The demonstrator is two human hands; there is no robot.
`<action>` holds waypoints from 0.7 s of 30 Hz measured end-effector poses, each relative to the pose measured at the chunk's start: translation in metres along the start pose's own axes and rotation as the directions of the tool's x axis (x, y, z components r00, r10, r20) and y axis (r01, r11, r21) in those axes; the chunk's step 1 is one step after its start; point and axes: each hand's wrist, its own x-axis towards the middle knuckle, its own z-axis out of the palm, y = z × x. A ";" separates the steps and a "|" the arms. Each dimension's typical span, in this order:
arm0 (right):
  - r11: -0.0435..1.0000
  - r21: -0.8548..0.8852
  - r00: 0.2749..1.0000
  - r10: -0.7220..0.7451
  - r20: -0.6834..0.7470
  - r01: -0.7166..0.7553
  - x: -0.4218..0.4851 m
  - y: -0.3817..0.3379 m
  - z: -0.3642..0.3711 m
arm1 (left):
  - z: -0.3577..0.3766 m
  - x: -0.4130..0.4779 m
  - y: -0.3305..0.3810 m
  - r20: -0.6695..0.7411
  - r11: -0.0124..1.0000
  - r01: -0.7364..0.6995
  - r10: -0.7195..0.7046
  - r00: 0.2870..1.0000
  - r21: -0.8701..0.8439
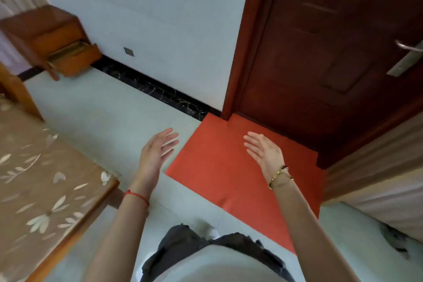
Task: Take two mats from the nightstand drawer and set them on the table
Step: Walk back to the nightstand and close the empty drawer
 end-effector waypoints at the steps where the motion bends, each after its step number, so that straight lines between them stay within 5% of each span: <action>1: 1.000 -0.007 1.000 0.012 0.025 -0.012 0.016 -0.005 0.004 | 0.004 0.008 0.002 -0.021 1.000 -0.008 0.008 1.000 -0.010; 12: 0.990 -0.082 0.950 0.133 0.281 -0.114 0.189 -0.022 0.092 | -0.011 0.121 0.025 -0.308 0.995 -0.053 0.023 0.951 -0.089; 21: 0.986 -0.108 0.918 0.156 0.364 -0.125 0.332 -0.057 0.215 | -0.056 0.265 0.084 -0.402 0.990 -0.073 0.017 0.915 -0.124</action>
